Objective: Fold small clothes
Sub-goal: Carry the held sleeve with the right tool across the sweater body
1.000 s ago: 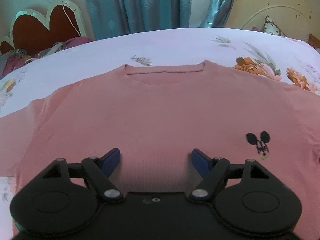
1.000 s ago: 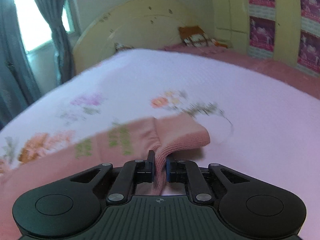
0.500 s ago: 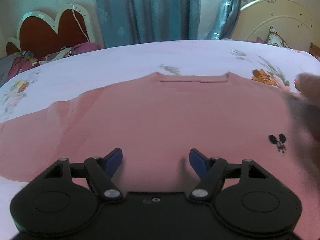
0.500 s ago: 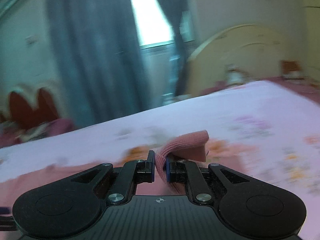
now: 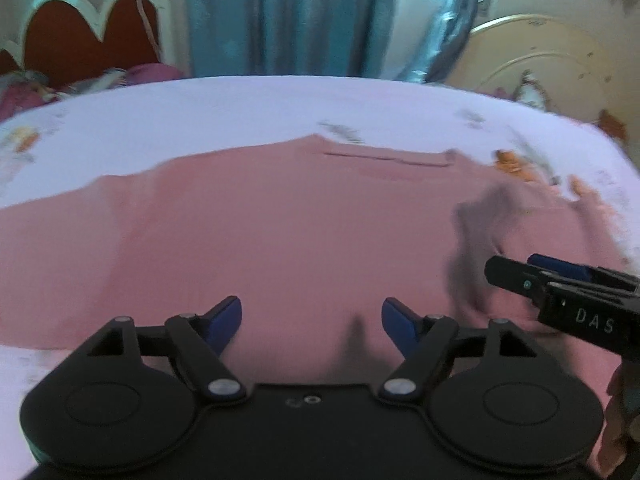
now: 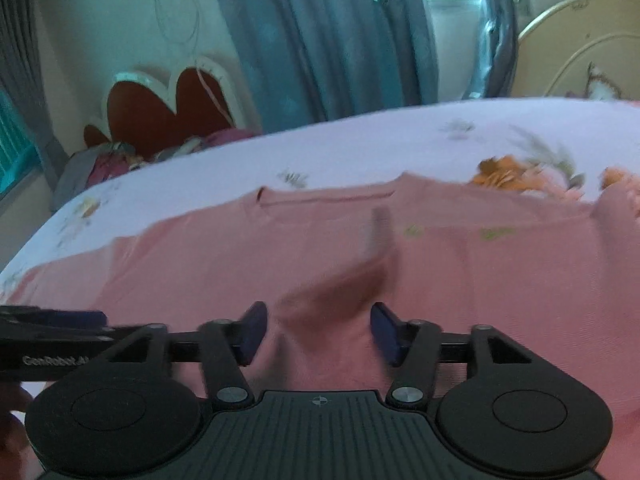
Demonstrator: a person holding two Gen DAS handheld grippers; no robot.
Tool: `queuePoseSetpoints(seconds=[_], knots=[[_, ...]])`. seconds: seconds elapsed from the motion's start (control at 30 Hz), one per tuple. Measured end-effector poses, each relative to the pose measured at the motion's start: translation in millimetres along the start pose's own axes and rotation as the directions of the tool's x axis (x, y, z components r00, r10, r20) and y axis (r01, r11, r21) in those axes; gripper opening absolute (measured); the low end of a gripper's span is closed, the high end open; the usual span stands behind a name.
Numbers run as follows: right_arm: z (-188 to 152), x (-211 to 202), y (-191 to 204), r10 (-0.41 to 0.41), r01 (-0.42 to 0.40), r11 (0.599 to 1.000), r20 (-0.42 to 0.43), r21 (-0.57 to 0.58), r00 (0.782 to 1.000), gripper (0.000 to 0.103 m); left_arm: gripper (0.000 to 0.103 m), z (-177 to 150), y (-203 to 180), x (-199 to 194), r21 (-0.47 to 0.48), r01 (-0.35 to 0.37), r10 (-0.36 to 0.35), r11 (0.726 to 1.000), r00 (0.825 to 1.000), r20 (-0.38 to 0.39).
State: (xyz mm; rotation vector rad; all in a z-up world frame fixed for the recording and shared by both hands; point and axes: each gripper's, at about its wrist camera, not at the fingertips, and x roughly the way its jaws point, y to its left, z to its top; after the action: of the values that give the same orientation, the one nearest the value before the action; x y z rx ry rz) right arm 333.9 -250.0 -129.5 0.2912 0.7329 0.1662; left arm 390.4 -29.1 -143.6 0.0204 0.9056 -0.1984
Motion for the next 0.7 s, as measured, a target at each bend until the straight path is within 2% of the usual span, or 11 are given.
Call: queuePoseSetpoints(seconds=[0.13, 0.2, 0.3, 0.37, 0.47, 0.5, 0.57, 0.6, 0.63, 0.67, 0.7], knots=[[-9, -35, -38, -0.108, 0.107, 0.994, 0.029, 0.032, 0.994, 0.057, 0.086, -1, -26, 10, 0.015, 0.081, -0.082, 0.997, 0.997, 0.015], [-16, -52, -59, -0.176, 0.174, 0.983, 0.03, 0.056, 0.984, 0.057, 0.088, -2, -40, 20, 0.02, 0.13, -0.13, 0.991, 0.991, -0.013], [-29, -77, -84, -0.236, 0.234, 0.968, 0.022, 0.09, 0.971, 0.057, 0.088, -5, -56, 34, -0.002, 0.189, -0.189, 0.982, 0.981, -0.05], [-38, -91, -97, -0.288, 0.285, 0.954, 0.016, 0.091, 0.958, 0.057, 0.088, -6, -64, 40, 0.003, 0.2, -0.2, 0.98, 0.979, -0.045], [-50, -101, -113, -0.341, 0.34, 0.935, -0.006, 0.102, 0.94, 0.057, 0.087, -10, -82, 43, 0.071, 0.192, -0.191, 0.979, 0.981, -0.015], [-52, -98, -118, -0.348, 0.347, 0.931, -0.016, 0.114, 0.937, 0.057, 0.084, -12, -91, 44, 0.104, 0.173, -0.174, 0.979, 0.985, -0.002], [-56, -99, -125, -0.358, 0.358, 0.923, -0.029, 0.138, 0.933, 0.057, 0.066, -14, -104, 48, 0.154, 0.15, -0.151, 0.977, 0.988, -0.004], [-58, -100, -127, -0.365, 0.365, 0.92, -0.03, 0.144, 0.931, 0.057, 0.05, -15, -106, 52, 0.161, 0.154, -0.155, 0.975, 0.988, -0.007], [-59, -102, -129, -0.37, 0.37, 0.917, -0.03, 0.149, 0.928, 0.057, 0.042, -15, -105, 53, 0.153, 0.175, -0.179, 0.972, 0.984, 0.007], [-61, -104, -131, -0.374, 0.374, 0.915, -0.031, 0.152, 0.927, 0.057, 0.037, -14, -103, 54, 0.133, 0.192, -0.196, 0.972, 0.98, 0.023], [-61, -103, -132, -0.377, 0.377, 0.913, -0.03, 0.155, 0.926, 0.057, 0.028, -12, -100, 55, 0.115, 0.189, -0.194, 0.975, 0.981, 0.03]])
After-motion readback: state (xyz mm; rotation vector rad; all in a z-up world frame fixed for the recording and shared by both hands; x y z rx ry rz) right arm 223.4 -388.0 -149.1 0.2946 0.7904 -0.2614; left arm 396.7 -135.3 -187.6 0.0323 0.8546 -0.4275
